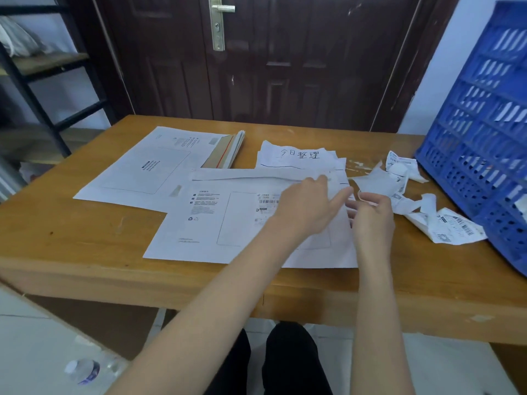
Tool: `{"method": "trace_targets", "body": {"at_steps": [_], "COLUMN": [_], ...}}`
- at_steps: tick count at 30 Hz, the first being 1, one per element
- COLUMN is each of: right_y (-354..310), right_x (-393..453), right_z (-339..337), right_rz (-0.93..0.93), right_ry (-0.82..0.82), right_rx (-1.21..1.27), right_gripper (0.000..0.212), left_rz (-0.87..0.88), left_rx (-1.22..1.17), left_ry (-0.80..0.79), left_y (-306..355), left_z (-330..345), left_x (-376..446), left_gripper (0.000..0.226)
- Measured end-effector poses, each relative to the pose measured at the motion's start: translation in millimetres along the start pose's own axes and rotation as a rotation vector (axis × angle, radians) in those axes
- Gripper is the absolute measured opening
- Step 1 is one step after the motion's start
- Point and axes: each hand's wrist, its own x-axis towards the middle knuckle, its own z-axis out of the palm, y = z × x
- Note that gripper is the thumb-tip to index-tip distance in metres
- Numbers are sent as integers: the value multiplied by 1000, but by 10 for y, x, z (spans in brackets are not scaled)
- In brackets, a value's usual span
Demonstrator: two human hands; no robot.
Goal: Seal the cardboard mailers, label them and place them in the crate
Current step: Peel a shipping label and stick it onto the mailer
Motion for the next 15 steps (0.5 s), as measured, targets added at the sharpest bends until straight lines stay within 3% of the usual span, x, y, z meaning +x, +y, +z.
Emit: {"method": "trace_targets", "body": {"at_steps": [4, 10, 13, 15], "right_y": [-6, -21, -3, 42], "right_x": [13, 96, 84, 79], "right_z": [-40, -64, -89, -78], "right_rz": [76, 387, 387, 257], "right_ry": [32, 8, -38, -70], "right_rx": [61, 392, 404, 216], "right_gripper": [26, 20, 20, 22], "left_rz": [-63, -128, -95, -45], "left_rx": [181, 193, 212, 248], "left_ry": [-180, -224, -189, -121], "left_y": [229, 372, 402, 441], "left_z": [127, 179, 90, -9], "left_x": [150, 193, 137, 78], "left_gripper": [63, 57, 54, 55]}}
